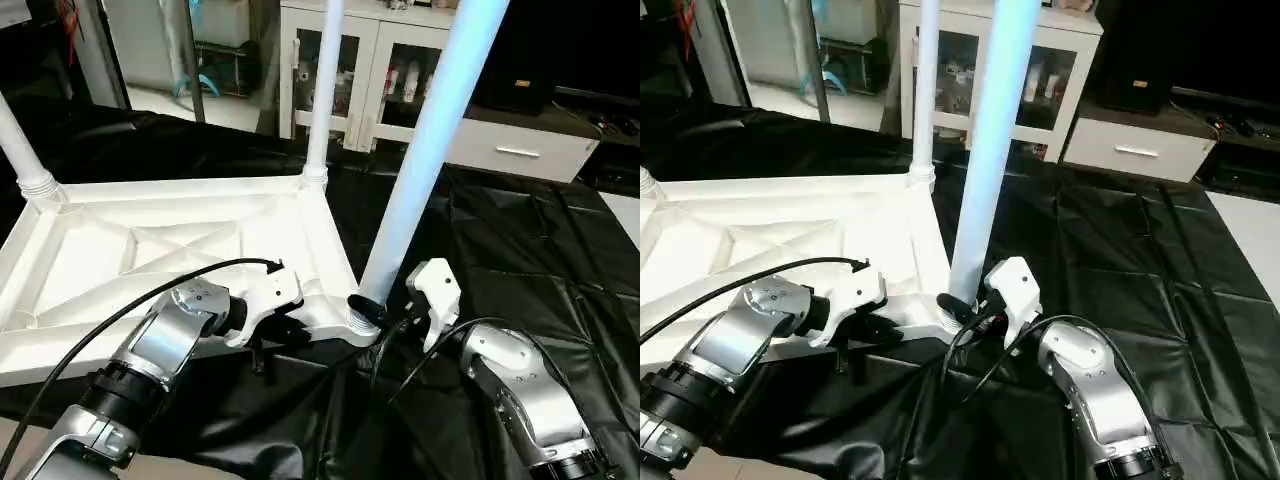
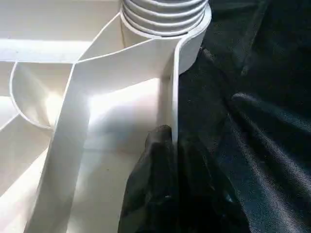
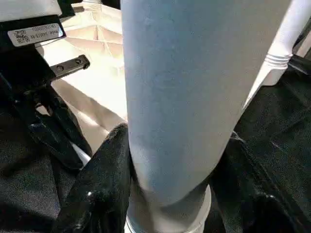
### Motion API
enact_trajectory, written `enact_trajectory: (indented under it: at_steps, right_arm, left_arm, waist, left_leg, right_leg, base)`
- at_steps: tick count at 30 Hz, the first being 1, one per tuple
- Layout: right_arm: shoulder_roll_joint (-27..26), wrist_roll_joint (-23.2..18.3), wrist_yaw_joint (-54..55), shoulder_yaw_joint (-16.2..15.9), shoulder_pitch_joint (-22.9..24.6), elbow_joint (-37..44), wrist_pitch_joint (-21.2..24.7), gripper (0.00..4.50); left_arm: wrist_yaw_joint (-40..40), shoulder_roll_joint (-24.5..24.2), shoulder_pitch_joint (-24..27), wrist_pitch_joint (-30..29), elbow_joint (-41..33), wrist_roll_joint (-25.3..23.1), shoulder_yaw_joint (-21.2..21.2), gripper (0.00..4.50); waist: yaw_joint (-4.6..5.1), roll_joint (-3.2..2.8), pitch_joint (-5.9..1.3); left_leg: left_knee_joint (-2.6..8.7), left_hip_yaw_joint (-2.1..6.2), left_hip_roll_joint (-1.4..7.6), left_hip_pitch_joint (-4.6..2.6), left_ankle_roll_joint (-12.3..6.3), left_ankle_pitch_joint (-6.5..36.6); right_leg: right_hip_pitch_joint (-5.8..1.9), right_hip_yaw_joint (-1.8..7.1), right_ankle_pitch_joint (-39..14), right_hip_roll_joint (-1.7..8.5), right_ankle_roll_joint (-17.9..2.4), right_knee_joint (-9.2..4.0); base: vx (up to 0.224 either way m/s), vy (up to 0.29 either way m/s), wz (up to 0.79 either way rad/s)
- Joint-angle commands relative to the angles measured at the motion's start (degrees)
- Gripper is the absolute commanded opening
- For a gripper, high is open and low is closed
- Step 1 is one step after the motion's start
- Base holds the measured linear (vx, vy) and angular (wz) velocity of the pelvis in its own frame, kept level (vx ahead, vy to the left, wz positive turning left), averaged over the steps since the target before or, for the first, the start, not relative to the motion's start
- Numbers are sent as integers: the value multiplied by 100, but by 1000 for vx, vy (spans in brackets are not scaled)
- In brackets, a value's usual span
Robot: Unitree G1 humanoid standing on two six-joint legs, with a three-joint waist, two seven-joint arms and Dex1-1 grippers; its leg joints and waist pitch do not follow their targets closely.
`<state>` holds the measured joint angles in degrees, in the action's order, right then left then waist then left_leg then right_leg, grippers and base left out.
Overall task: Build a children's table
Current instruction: Insert table leg to table base
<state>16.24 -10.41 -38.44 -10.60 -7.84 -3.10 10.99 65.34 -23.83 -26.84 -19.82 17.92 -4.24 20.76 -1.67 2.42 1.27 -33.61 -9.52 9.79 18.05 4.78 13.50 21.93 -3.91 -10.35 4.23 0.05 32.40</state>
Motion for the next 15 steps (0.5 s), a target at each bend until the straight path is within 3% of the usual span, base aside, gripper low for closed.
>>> enact_trajectory:
  at_steps: [1,15]
  right_arm:
    - [39,354,96,-309,318,-971,619,188]
    - [-156,256,377,-46,192,-1043,320,188]
  left_arm:
    - [-90,208,-39,105,-85,291,-169,0]
    - [-137,308,-173,202,111,404,-286,0]
  waist:
    - [4,-57,-50]
    - [43,-118,-8]
  left_leg:
    - [612,245,346,56,-75,2672]
    - [643,276,342,29,-50,3032]
  right_leg:
    - [-20,273,-3744,498,-386,-572]
    - [8,224,-4054,504,-278,-656]
  base:
    - [0,0,0]
    - [0,0,0]
